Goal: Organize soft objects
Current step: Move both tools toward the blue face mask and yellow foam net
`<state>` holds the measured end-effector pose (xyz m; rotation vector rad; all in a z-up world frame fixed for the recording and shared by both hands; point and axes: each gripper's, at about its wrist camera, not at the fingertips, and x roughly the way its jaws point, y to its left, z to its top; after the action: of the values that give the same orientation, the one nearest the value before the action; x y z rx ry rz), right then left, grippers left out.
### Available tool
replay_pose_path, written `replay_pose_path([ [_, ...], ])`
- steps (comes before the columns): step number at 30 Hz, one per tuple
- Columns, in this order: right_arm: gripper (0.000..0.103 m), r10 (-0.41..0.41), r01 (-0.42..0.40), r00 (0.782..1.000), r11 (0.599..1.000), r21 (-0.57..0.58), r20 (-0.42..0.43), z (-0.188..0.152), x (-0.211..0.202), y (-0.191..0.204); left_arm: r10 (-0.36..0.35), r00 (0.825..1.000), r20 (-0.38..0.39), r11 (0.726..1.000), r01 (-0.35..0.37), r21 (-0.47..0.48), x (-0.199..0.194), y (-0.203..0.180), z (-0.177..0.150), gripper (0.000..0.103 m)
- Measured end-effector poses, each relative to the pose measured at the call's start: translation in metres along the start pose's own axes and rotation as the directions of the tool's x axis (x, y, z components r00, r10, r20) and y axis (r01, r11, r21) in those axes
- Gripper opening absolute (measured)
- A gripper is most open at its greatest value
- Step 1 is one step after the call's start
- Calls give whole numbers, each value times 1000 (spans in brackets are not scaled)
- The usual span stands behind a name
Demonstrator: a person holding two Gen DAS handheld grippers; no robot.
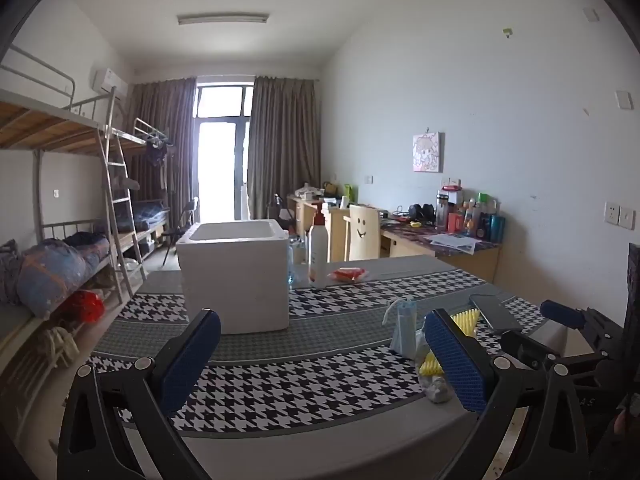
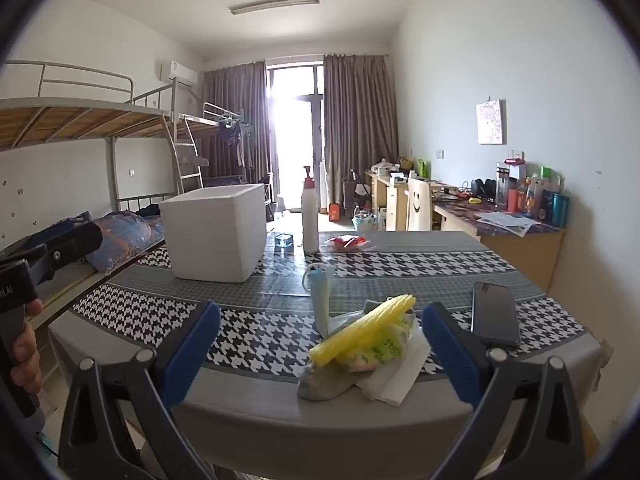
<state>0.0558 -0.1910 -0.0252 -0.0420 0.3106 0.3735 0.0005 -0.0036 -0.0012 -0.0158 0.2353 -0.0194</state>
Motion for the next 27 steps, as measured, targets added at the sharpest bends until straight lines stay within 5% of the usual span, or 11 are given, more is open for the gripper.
replay_pose_path([
  [27,102,0,0,1000,1000,7,13,0,-2,-3,-46,999,-8,999,46,-21,8,6,1,102],
])
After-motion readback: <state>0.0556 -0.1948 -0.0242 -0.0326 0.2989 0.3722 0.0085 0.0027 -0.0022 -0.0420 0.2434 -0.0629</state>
